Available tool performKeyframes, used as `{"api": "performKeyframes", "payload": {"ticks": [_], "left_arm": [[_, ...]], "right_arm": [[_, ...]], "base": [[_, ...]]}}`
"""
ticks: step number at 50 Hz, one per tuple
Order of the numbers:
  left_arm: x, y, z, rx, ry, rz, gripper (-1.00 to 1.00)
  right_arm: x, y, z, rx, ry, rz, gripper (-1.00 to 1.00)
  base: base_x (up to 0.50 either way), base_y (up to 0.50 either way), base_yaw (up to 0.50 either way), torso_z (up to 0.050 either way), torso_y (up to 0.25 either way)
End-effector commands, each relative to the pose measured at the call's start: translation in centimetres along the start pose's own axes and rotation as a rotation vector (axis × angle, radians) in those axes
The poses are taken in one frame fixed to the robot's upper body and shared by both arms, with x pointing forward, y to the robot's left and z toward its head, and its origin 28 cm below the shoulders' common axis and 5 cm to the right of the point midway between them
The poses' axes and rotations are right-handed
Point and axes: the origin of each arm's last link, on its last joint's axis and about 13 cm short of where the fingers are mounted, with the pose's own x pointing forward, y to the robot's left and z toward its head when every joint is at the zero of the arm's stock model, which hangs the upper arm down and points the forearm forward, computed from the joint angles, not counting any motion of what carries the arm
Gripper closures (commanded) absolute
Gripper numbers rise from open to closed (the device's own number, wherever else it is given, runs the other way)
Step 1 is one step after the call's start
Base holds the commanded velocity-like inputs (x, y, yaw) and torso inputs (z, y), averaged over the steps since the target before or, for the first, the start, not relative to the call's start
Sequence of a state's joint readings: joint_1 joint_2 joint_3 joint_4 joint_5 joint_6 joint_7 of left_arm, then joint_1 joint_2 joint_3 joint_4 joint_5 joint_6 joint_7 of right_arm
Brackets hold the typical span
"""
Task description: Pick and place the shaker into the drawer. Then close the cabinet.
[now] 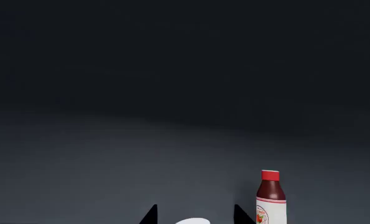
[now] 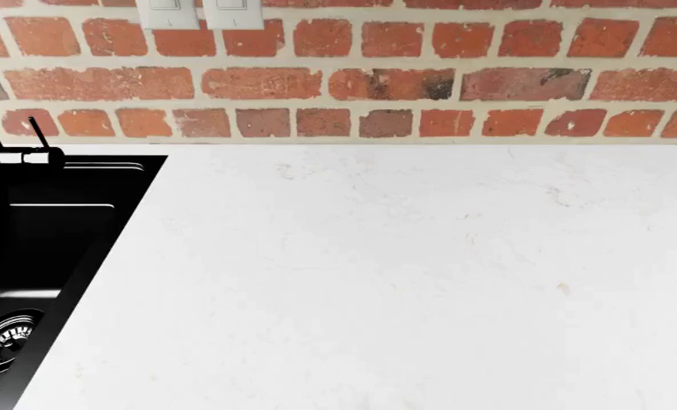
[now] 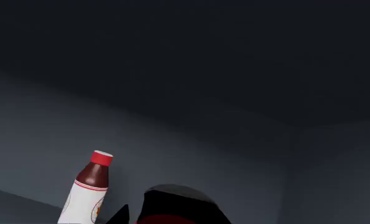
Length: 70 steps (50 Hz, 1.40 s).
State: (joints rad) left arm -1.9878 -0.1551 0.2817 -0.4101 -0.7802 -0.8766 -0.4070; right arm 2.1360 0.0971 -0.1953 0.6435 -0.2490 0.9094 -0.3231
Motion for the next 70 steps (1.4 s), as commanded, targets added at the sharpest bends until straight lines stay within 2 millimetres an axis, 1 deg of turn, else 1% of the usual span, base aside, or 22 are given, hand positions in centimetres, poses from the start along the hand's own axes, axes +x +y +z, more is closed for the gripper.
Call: {"api": "performKeyframes", "payload": {"ticks": [1,4,7,11,16,20,28,38,52,55,58,60,64,66,68,70], "left_arm": [[-0.1,-0.4,5.1,-0.08,-0.028,-0.042,1.0],[-1.8,-0.9,8.5,-0.13,-0.149,-0.087,1.0],[-2.8,-1.2,10.3,-0.16,-0.219,-0.115,1.0],[-3.8,-1.2,11.6,-0.176,-0.263,-0.131,1.0],[-4.1,-1.4,12.9,-0.199,-0.3,-0.134,1.0],[-4.4,-1.4,12.6,-0.203,-0.294,-0.14,1.0],[-4.7,-1.4,11.6,-0.208,-0.272,-0.144,1.0],[-5.0,-1.4,10.5,-0.21,-0.245,-0.155,1.0],[-5.0,-1.4,9.7,-0.226,-0.212,-0.156,1.0],[-5.0,-1.3,9.4,-0.223,-0.209,-0.155,1.0],[-5.1,-1.1,8.6,-0.216,-0.194,-0.152,1.0],[-5.3,-0.9,7.4,-0.208,-0.171,-0.143,1.0],[-7.1,-0.4,2.2,-0.192,-0.08,-0.13,1.0],[-8.2,-0.2,-0.4,-0.192,-0.038,-0.118,1.0],[-9.3,-0.1,-3.4,-0.189,0.013,-0.104,1.0],[-10.2,0.0,-5.7,-0.194,0.057,-0.093,1.0]], "right_arm": [[-0.7,-0.5,7.9,-0.029,-0.347,0.004,1.0],[-2.8,-0.5,10.2,-0.043,-0.473,-0.001,1.0],[-4.4,-0.1,11.7,-0.041,-0.57,0.021,1.0],[-5.1,0.2,12.3,-0.048,-0.61,0.043,1.0],[-5.4,0.3,12.6,-0.062,-0.627,0.06,1.0],[-5.3,0.4,12.5,-0.063,-0.615,0.066,1.0],[-5.0,0.6,12.2,-0.044,-0.6,0.079,1.0],[-5.0,0.8,11.1,-0.038,-0.57,0.081,1.0],[-4.9,0.9,10.2,-0.037,-0.54,0.076,1.0],[-4.8,1.0,9.9,-0.038,-0.536,0.075,1.0],[-4.7,1.3,9.3,-0.042,-0.511,0.09,1.0],[-4.7,1.7,8.0,-0.047,-0.466,0.107,1.0],[-5.4,3.4,3.7,-0.024,-0.365,0.141,1.0],[-6.1,4.4,1.1,0.017,-0.319,0.148,1.0],[-7.1,5.5,-1.9,0.047,-0.264,0.15,1.0],[-7.9,6.2,-4.3,0.07,-0.218,0.145,1.0]], "base": [[0.0,0.0,0.0,0.0,0.0],[0.0,0.0,0.0,0.0,0.0],[0.0,0.0,0.0,0.0,0.0],[0.0,0.0,0.0,0.0,0.0],[0.0,0.0,0.0,0.0,0.0],[0.0,0.0,0.0,0.0,0.0],[-0.5,0.0,0.0,0.0,0.0],[-0.5,0.0,0.0,0.0,0.0],[-0.5,0.0,0.0,0.0,0.0],[-0.1,0.01,0.0,0.0,0.0],[0.0,0.0,0.0,0.0,0.0],[0.0,0.0,0.0,0.0,0.0],[0.0,0.0,0.0,0.0,0.0],[0.0,0.0,0.0,0.0,0.0],[0.0,0.0,0.0,0.0,0.0],[0.0,0.0,0.0,0.0,0.0]]}}
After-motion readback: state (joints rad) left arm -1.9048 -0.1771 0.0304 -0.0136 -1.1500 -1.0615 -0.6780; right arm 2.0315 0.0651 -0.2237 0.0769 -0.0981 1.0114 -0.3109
